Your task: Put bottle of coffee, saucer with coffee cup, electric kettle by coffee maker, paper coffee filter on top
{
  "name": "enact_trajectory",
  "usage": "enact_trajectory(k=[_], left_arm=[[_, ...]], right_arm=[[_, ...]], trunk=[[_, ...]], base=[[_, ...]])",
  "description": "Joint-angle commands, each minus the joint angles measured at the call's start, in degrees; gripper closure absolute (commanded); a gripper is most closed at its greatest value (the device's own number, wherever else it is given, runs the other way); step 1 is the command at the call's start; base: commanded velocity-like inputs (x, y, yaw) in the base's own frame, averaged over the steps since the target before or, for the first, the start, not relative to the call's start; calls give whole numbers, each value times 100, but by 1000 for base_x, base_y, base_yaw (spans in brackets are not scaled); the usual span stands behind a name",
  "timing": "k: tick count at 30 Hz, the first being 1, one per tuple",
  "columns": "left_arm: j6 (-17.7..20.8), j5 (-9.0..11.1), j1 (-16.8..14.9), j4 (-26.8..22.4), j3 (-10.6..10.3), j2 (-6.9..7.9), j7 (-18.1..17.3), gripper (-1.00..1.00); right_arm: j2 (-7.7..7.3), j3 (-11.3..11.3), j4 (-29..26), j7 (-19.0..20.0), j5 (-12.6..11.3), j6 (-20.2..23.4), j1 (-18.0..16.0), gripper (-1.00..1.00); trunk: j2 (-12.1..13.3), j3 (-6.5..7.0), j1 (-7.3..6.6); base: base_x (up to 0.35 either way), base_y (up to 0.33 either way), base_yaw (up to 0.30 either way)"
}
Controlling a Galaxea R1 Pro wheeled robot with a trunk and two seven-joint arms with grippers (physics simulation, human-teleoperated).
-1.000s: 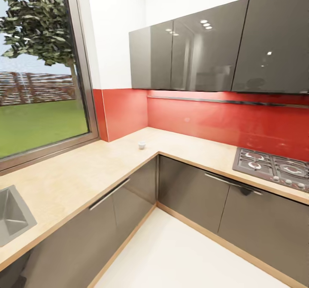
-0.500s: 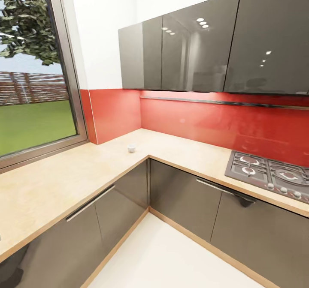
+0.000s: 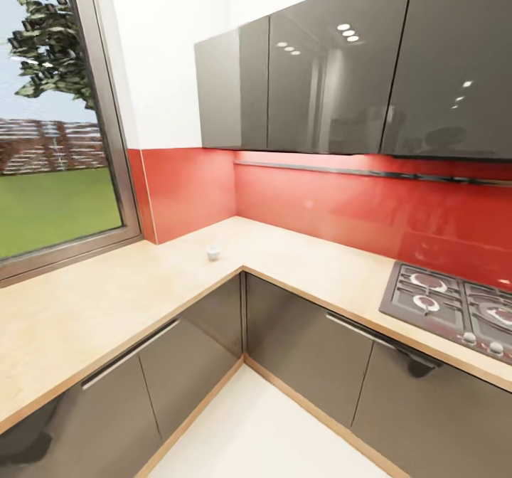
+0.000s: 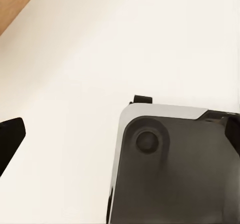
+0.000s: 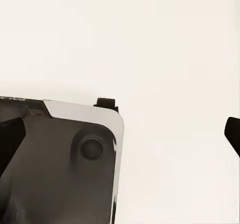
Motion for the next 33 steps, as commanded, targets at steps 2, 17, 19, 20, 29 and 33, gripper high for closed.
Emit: enact_trajectory(k=[2,17,19,20,29,33], left_arm=[[-24,17,-6,7,34,0,-6,-100],[-24,32,-7,7,43,-1,2,-100],[-24,34,-7,6,43,-4,0,-100],[-26,34,-10,6,43,-4,1,-100],[-27,36,-13,-1,42,-5,-4,-100],[-26,35,-13,-1,40,-5,-3,-100]], right_arm=[[-3,41,3,16,-48,-18,-3,-100],[-3,50,12,18,-48,-18,-3,-100],[1,51,12,17,-48,-17,-3,-100],[3,51,12,18,-48,-16,-3,-100],[6,51,12,18,-48,-11,-3,-100],[6,51,12,19,-48,-12,-3,-100]], trunk=[[-8,-10,4],[-8,-38,4],[-8,-42,4],[-8,-45,4],[-8,-65,4],[-8,-74,4]], base=[[251,-229,270],[203,-233,275],[105,-197,276],[54,-109,276],[8,-17,276],[0,-1,276]])
